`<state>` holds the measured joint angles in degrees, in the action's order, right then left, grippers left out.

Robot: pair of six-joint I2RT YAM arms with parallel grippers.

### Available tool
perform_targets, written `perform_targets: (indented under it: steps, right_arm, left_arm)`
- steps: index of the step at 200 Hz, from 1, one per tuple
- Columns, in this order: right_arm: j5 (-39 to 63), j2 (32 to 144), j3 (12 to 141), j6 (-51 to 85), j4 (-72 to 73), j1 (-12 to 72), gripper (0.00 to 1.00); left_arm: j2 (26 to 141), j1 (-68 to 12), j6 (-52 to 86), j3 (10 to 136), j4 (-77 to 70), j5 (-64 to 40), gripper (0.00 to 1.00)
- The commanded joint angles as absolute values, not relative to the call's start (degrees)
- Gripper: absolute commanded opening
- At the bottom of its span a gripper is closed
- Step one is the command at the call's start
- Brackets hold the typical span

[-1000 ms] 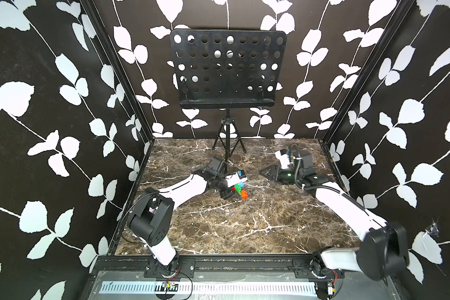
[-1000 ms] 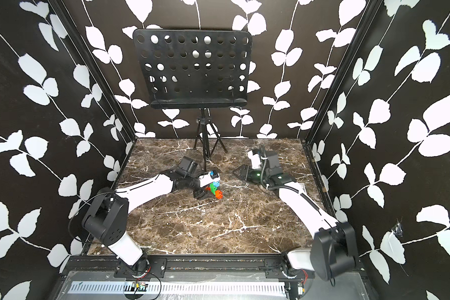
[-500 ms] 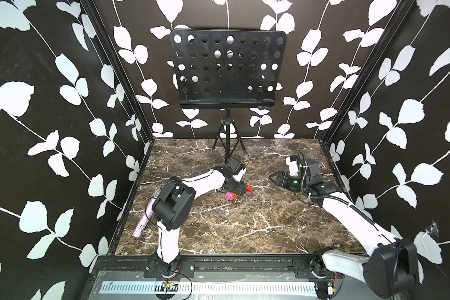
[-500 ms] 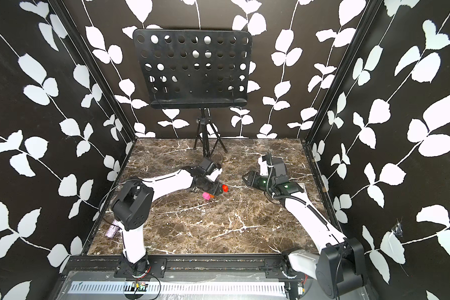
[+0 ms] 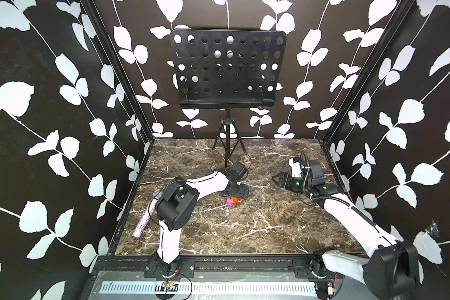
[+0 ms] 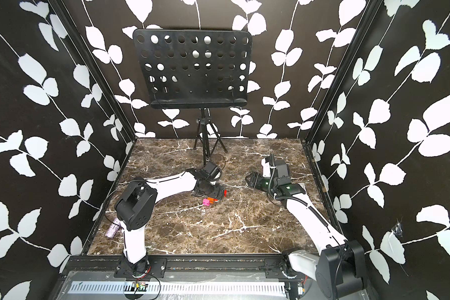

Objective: Assemble the letter y with lego
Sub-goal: Place the lego brick at the center of the board, then reset both arms

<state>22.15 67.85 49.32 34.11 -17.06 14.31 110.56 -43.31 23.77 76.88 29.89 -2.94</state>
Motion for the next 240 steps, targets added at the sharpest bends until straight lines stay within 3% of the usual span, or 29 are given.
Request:
perform_targets:
  steps: [1,26,90,113,154,168,240]
  right_arm:
    - [19.1,68.2,49.1,29.9,-17.1,12.0,0.99]
    - [12.8,67.6,48.6,23.6,-17.5,7.9,0.99]
    - [-4.4,60.5,33.9,4.8,3.7,2.6,0.99]
    - [-5.3,61.4,29.4,0.9,10.7,2.0,0.99]
    - [-3.2,66.3,22.8,-3.3,25.2,1.2,0.99]
    - [-2.1,69.1,21.6,-4.2,29.7,1.0,0.99]
    - [2.8,88.4,22.4,-0.7,51.2,-0.7,0.99]
  left_arm:
    - [104.6,-42.8,21.3,77.0,30.6,-2.9,0.99]
    - [99.2,-40.5,17.0,75.1,28.8,-4.7,0.99]
    - [82.0,-16.4,-4.9,54.5,8.6,-10.5,0.99]
    - [79.6,-10.3,-12.7,45.4,-0.2,-17.4,0.99]
    - [80.4,-7.5,-21.6,29.4,-25.8,-27.0,0.99]
    - [80.2,-6.8,-21.5,30.0,-24.1,-28.3,0.99]
    - [81.8,-1.0,-9.6,23.5,-44.1,-11.1,0.99]
